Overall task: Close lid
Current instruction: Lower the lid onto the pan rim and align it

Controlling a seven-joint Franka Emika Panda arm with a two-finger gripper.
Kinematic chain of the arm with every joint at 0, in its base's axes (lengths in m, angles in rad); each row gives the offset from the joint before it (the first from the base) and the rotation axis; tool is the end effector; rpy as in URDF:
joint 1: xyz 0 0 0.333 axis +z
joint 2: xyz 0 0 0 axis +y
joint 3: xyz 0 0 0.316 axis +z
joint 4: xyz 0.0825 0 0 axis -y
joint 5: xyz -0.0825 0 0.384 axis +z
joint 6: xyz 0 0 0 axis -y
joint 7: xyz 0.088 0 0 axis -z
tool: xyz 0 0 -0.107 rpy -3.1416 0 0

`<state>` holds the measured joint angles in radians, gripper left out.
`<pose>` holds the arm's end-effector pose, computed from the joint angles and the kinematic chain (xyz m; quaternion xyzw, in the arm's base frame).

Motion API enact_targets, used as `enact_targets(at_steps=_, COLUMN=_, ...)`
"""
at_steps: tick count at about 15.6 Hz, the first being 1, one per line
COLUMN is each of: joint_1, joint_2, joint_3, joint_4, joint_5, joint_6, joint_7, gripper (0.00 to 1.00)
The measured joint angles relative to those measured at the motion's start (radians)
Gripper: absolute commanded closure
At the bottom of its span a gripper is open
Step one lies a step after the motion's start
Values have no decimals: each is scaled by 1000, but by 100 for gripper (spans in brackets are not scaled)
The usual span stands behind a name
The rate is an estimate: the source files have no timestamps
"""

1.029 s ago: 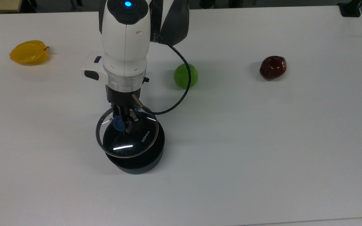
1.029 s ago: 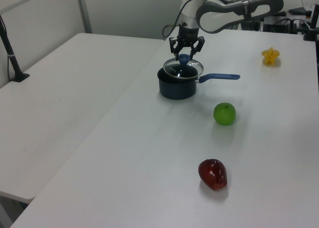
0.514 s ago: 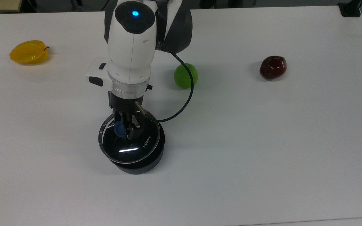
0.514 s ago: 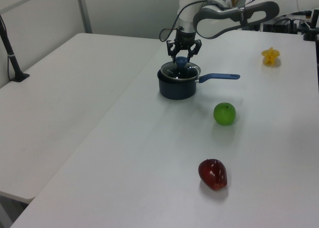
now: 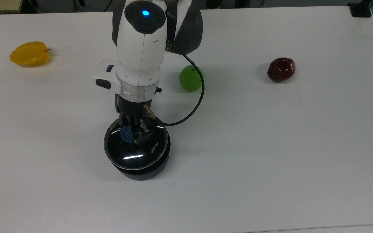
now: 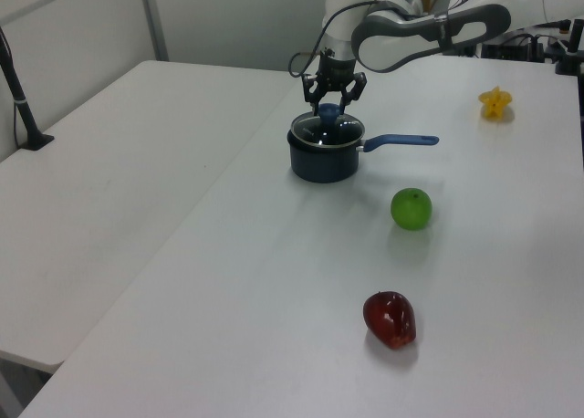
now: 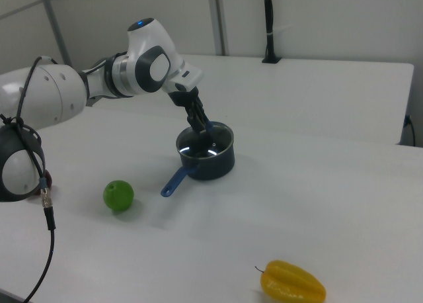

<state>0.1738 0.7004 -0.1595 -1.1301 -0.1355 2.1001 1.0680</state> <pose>0.7707 0.0430 0.4283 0.8753 -0.4501 0.1751 0.0238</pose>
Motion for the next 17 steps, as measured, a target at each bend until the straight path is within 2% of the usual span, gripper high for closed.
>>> enact_targets(at_steps=13, joint_1=18, joint_2=45, joint_3=0, joint_4=41, joint_5=-3, joint_6=31, joint_7=0, gripper=55)
enact_targets(at_steps=17, joint_1=27, joint_2=48, joint_3=0, joint_4=41, joint_5=-38, joint_6=31, joint_7=-8, gripper=56)
